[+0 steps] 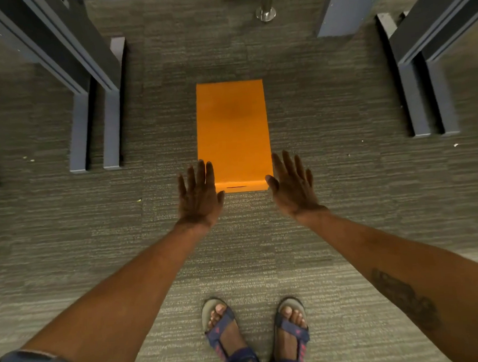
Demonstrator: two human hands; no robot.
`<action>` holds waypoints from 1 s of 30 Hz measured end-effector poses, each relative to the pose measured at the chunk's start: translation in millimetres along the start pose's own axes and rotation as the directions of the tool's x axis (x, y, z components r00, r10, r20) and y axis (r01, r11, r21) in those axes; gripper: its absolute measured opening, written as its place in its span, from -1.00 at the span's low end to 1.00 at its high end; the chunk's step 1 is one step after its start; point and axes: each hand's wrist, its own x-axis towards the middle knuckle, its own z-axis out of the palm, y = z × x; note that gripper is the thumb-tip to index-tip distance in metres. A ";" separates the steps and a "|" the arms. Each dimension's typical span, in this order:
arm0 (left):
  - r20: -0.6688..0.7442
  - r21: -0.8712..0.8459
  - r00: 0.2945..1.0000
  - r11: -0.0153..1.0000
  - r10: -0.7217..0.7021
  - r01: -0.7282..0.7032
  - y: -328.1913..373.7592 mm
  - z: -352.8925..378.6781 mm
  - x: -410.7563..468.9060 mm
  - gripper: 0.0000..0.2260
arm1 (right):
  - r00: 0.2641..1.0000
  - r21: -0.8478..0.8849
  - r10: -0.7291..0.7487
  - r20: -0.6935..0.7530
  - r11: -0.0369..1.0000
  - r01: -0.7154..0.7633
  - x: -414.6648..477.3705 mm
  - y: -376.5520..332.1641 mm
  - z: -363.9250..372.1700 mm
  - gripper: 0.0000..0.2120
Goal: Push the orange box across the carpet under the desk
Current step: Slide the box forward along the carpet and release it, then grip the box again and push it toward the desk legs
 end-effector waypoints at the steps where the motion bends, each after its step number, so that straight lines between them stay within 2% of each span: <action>1: -0.002 -0.024 1.000 1.000 -0.004 0.004 2.1 -1.4 -0.3 -0.33 | 1.000 0.004 -0.002 0.000 1.000 0.002 2.0 2.2 -2.2 -0.42; 11: -0.103 -0.326 0.976 0.933 -0.193 0.150 5.0 12.9 28.0 -0.41 | 0.999 0.085 0.046 0.006 0.995 -0.047 35.8 16.3 13.9 -0.41; 19: -0.083 -0.439 0.950 0.867 -0.302 0.238 -11.8 74.1 83.9 -0.40 | 0.998 0.185 0.055 -0.003 0.981 -0.054 95.2 40.7 84.9 -0.42; 21: -0.062 -0.472 0.946 0.844 -0.318 0.253 -23.3 92.3 99.8 -0.39 | 0.995 0.283 0.100 -0.023 0.955 -0.090 111.9 45.8 105.2 -0.39; 24: -0.010 -0.535 0.935 0.793 -0.353 0.294 -39.9 111.8 120.9 -0.40 | 0.966 0.496 0.255 -0.040 0.844 -0.202 135.7 47.9 127.4 -0.35; 26: 0.032 -0.575 0.930 0.754 -0.367 0.317 -45.7 121.1 130.5 -0.48 | 0.929 0.622 0.368 0.034 0.720 -0.309 146.0 48.5 136.5 -0.39; 30: 0.037 -0.747 0.930 0.609 -0.365 0.269 -57.0 140.0 137.3 -0.70 | 0.871 0.860 0.434 0.229 0.329 -0.390 155.5 51.9 148.2 -0.55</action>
